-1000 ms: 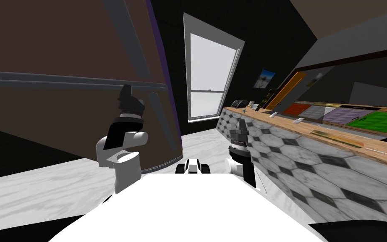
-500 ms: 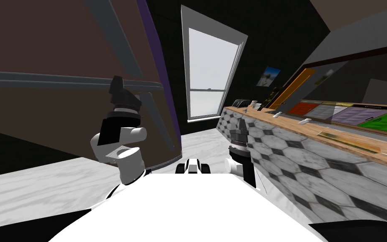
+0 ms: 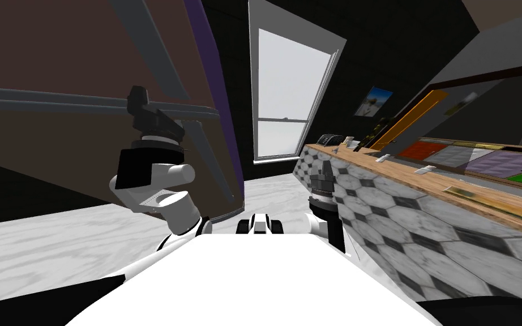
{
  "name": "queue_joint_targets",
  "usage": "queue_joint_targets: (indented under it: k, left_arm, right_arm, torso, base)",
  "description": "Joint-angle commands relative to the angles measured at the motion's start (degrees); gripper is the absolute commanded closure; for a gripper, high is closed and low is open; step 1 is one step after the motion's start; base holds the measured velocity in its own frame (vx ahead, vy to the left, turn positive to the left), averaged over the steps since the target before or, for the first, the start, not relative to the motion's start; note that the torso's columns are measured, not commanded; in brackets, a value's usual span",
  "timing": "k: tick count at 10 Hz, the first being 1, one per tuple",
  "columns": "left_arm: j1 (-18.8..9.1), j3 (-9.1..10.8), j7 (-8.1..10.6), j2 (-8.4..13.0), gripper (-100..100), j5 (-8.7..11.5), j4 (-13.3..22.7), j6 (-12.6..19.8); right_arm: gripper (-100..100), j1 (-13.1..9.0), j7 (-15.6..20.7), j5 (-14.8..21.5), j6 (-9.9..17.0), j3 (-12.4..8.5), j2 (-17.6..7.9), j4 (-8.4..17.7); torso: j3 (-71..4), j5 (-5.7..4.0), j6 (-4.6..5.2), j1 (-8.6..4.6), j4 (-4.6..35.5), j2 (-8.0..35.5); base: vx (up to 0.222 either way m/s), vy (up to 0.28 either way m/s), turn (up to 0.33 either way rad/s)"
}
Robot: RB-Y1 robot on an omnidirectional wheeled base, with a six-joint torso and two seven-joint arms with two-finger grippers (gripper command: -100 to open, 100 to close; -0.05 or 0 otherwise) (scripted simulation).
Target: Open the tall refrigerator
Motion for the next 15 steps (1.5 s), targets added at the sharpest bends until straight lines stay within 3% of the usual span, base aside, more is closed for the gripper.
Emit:
queue_joint_targets:
  k: [1,4,10,11,12,13,14,15]
  left_arm:
    - [-3.60,0.59,1.98,-1.44,-100,0.41,-0.31,1.99]
    - [-6.90,1.39,3.66,-4.54,-100,0.67,-0.47,4.34]
    - [-10.12,2.20,5.31,-13.99,-100,0.91,-0.69,6.68]
    - [-10.00,3.15,5.01,-13.01,-100,0.33,-0.50,6.65]
    - [-11.87,5.84,5.16,-12.12,-100,-1.53,2.45,4.32]
    - [-11.87,5.84,5.16,-12.12,-100,-1.53,3.33,4.32]
    - [-13.89,8.19,5.34,-11.13,-100,-3.25,5.44,2.20]
    - [-13.89,8.19,5.34,-11.13,-100,-3.25,7.08,1.95]
  right_arm:
    - [0,0.00,0.00,0.00,0.00,0.00,0.00,0.00]
    - [0,0.00,0.00,0.00,0.00,0.00,0.00,0.00]
    - [0,0.00,0.00,0.00,0.00,0.00,-0.01,0.00]
    - [0,0.00,0.00,0.00,0.00,0.00,-0.01,0.00]
    - [0,0.00,0.00,0.00,0.00,0.00,0.00,0.00]
    - [0,-0.03,0.00,0.00,0.00,0.00,-0.01,0.00]
    - [0,-0.02,0.00,0.00,0.00,0.00,-0.01,0.00]
    - [0,-0.03,0.00,0.00,0.01,0.00,-0.01,0.00]
  torso:
    - [0.11,-0.05,-0.01,-0.12,0.05,0.12]
    - [0.28,-0.31,0.02,-0.47,0.31,0.45]
    - [0.29,-0.45,0.37,-1.18,-0.02,0.26]
    - [0.24,-0.45,0.45,-1.28,-0.14,0.14]
    - [0.19,-0.34,0.24,-0.96,-0.07,0.12]
    - [0.23,-0.16,0.13,-0.37,0.08,0.32]
    - [0.34,-0.01,-0.06,-0.13,0.12,0.40]
    - [0.36,0.11,-0.11,0.10,0.12,0.47]
  base:
    - [-0.017,-0.056,0.075]
    - [-0.014,-0.050,0.067]
    - [-0.004,-0.021,0.041]
    - [-0.006,0.029,0.055]
    - [-0.084,0.075,-0.235]
    - [-0.093,0.066,-0.207]
    - [-0.131,0.045,-0.283]
    - [-0.125,0.024,-0.124]
